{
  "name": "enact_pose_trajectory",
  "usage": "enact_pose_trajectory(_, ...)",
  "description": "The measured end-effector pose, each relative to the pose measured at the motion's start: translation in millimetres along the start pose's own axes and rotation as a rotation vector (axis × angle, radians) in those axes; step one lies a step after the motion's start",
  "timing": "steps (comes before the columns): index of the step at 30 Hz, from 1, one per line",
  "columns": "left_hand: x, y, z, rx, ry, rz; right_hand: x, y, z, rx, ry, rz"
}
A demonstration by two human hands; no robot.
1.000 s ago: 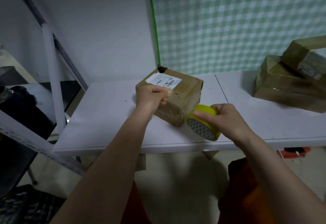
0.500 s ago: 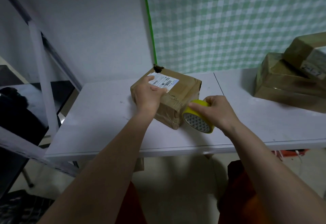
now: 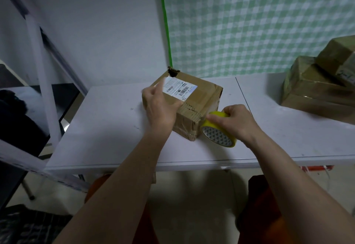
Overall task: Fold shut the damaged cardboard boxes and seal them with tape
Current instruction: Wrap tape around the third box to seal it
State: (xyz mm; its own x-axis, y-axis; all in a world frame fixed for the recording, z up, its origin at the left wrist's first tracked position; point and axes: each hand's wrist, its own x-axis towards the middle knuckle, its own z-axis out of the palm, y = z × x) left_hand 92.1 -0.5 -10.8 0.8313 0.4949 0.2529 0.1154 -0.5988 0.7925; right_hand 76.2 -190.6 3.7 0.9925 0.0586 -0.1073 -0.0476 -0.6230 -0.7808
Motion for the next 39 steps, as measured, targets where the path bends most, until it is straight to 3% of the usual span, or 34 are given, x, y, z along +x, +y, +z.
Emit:
enact_pose_trajectory(4,13,-11,-4,0.008,-0.076,-0.173,0,-1,2,-0.020,0.007,-0.006)
enact_pose_trajectory(7,10,-17,-3,0.007,0.017,-0.224,0,-1,3,-0.024,0.022,-0.017)
enact_pose_trajectory(8,5,-19,-3,0.058,0.092,-0.143,-1,-1,4,-0.024,0.029,-0.020)
enact_pose_trajectory(10,-7,-21,-2,0.111,0.195,0.208,0,0,6,-0.019,0.054,-0.025)
enact_pose_trajectory(12,-22,-21,6,0.137,0.050,0.532,0,-1,7,-0.011,0.087,-0.028)
enact_pose_trajectory(15,-40,-25,16,0.375,-0.232,0.742,1,-2,9,-0.016,0.104,-0.029)
enact_pose_trajectory(22,-33,-20,6,0.741,-0.352,0.528,0,-2,8,-0.024,0.104,-0.018)
enact_pose_trajectory(24,-36,-20,7,0.692,-0.358,0.543,2,-1,11,-0.027,0.103,-0.013)
enact_pose_trajectory(28,-40,-29,13,0.448,-0.295,0.826,3,-1,16,-0.027,0.114,-0.011)
enact_pose_trajectory(32,-41,-34,13,0.298,-0.354,0.966,4,-1,15,-0.030,0.122,-0.019)
enact_pose_trajectory(39,-35,-54,-4,0.460,-0.273,0.728,5,3,13,0.010,0.115,-0.002)
